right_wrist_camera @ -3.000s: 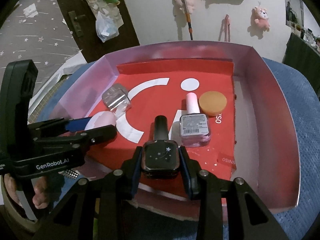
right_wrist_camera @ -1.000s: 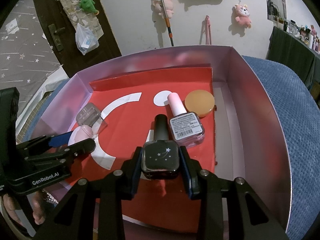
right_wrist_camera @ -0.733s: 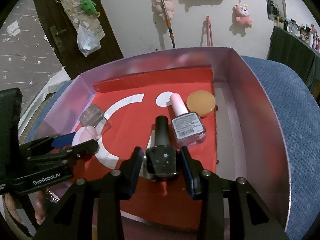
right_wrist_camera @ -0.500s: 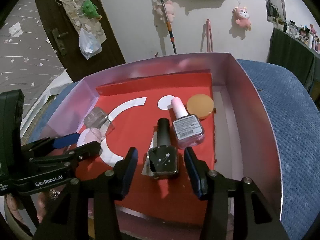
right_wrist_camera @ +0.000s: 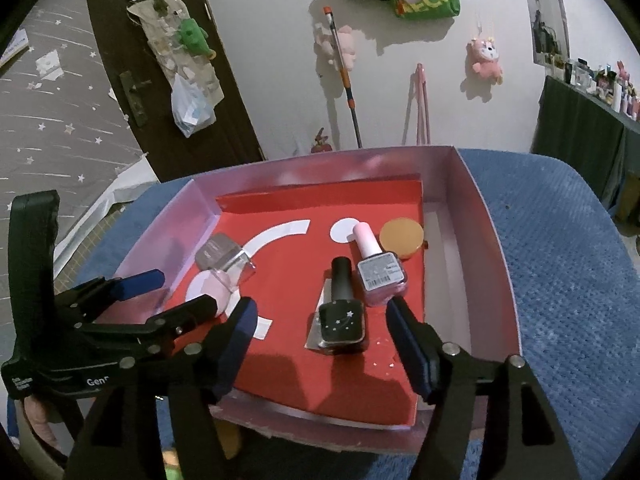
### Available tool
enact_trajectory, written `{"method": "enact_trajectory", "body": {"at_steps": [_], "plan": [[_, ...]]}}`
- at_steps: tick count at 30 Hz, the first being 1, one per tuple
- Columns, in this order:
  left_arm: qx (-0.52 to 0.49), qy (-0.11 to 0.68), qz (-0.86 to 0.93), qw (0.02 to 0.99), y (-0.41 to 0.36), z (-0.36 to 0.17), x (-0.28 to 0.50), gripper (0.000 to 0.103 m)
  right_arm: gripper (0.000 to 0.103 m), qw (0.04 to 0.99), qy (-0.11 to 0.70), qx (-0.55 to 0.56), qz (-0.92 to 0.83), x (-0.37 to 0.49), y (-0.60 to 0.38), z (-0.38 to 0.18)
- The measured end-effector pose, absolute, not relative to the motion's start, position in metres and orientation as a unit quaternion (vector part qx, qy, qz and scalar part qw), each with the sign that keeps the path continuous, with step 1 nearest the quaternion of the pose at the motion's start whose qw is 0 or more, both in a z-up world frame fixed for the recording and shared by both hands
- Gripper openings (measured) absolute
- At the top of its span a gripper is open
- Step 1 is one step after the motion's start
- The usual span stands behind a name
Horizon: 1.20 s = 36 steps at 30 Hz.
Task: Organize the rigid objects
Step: 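Withdraw both tools from the box toward the remaining items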
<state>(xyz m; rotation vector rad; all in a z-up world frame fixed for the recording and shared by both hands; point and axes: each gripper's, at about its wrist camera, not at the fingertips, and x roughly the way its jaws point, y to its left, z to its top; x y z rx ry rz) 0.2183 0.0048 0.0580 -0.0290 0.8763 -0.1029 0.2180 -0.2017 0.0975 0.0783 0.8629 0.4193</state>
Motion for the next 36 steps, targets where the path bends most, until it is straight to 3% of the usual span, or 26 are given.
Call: {"method": "enact_trajectory", "body": {"at_steps": [2, 17, 36], "plan": [[-0.012, 0.414, -0.043, 0.909, 0.007, 0.062, 0.215, 0.101, 0.074, 0.889, 0.409, 0.04, 0.202, 0.215, -0.202, 0.102], [-0.018, 0.387, -0.04, 0.921, 0.014, 0.077, 0.192, 0.103, 0.103, 0.901, 0.38, 0.047, 0.205, 0.192, -0.206, 0.12], [0.001, 0.352, -0.029, 0.935, 0.016, 0.091, 0.154, 0.103, 0.103, 0.917, 0.347, 0.033, 0.194, 0.157, -0.206, 0.135]]}}
